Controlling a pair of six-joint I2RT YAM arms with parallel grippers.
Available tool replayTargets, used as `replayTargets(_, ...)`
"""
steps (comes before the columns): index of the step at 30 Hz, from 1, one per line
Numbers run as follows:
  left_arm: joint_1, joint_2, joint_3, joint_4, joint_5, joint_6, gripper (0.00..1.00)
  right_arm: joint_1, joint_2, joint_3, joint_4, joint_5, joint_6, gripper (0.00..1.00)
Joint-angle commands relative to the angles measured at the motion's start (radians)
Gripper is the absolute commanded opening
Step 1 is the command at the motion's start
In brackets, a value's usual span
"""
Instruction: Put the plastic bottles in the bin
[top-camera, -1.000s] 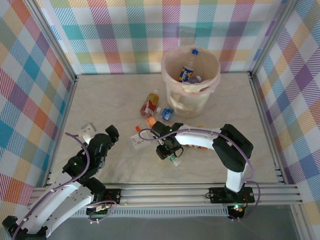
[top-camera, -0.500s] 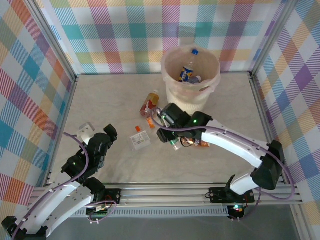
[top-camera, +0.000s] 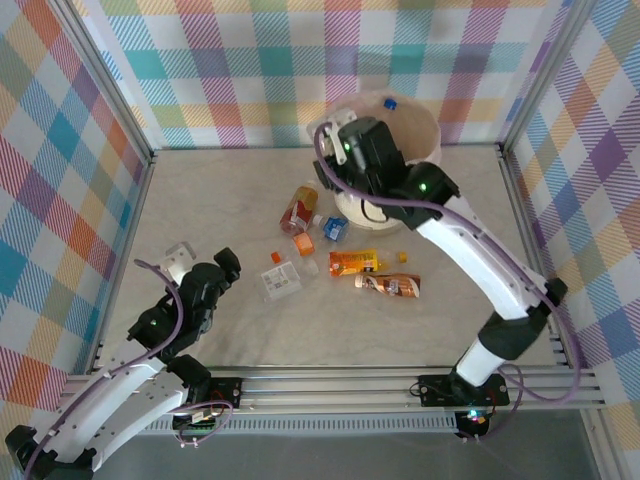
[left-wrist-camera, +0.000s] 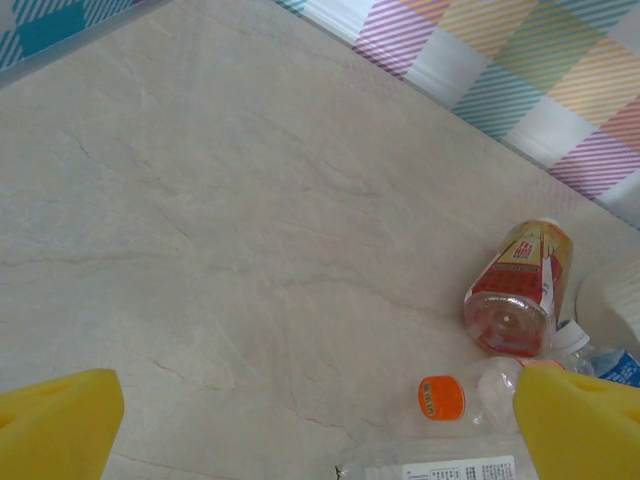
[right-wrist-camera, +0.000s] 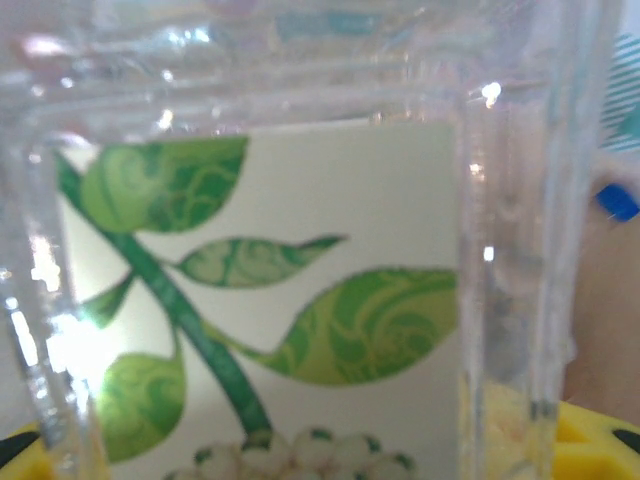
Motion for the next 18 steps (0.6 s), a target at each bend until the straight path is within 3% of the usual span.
replayTargets(1,-0.004,0.015,0.023,0.043,0.024,0.025,1.0,-0.057,0.082,0.118,0.026,0.049,-0.08,0.3)
replayTargets(13,-0.005,0.037,0.025,0.065,0.063,0.031,1.0,-0.276,0.398,0.53,-0.093,0.056,-0.042,0.31)
replayTargets(18,-0.005,0.042,0.025,0.067,0.065,0.034,1.0,-0.341,0.447,0.537,-0.123,0.058,0.022,0.32)
